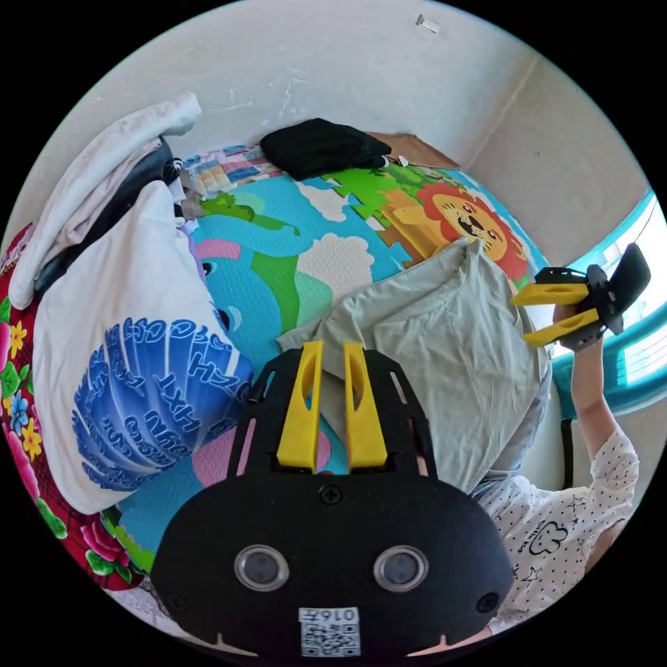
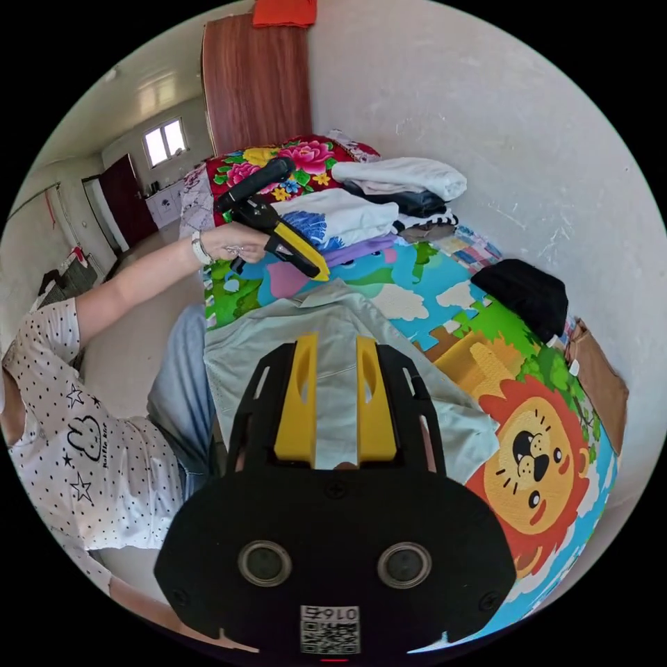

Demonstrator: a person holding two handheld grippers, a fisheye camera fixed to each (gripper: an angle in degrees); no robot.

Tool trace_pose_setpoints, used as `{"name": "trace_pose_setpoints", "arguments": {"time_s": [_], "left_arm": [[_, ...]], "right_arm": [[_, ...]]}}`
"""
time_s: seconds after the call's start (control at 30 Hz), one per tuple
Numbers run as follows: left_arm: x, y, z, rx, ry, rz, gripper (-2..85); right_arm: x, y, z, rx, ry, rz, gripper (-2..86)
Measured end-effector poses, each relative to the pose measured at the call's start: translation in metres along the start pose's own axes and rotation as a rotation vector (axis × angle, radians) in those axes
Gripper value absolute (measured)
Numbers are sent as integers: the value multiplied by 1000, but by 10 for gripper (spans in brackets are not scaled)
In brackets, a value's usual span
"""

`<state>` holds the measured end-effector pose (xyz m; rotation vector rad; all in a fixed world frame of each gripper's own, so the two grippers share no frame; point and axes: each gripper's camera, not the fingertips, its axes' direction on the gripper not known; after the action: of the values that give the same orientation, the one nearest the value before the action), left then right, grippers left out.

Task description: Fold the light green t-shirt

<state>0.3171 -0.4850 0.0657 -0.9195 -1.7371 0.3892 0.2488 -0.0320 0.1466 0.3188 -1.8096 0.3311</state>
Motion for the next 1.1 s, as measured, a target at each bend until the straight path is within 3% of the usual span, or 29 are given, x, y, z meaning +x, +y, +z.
{"name": "trace_pose_setpoints", "arguments": {"time_s": [0.33,0.57,0.73,0.83,0.93,1.0,1.03,1.1], "left_arm": [[-10,-36,5,-61,-129,49,9],[-9,-65,-39,-34,-202,122,-5],[-1,-82,-25,-90,-308,163,-5],[5,-86,-6,-115,-383,175,-7],[11,-86,6,-141,-588,172,-9],[17,-82,-14,-27,-690,154,-9],[19,-81,-22,17,-676,151,-9],[29,-77,-45,95,-426,216,-5]], "right_arm": [[66,14,-71,116,-6,160,79],[70,13,-107,120,76,169,73],[75,9,-115,115,64,204,71],[77,6,-116,91,81,220,72],[78,3,-119,52,121,241,77],[80,3,-122,39,161,262,88],[82,2,-125,37,190,280,93],[89,0,-130,43,231,314,98]]}}
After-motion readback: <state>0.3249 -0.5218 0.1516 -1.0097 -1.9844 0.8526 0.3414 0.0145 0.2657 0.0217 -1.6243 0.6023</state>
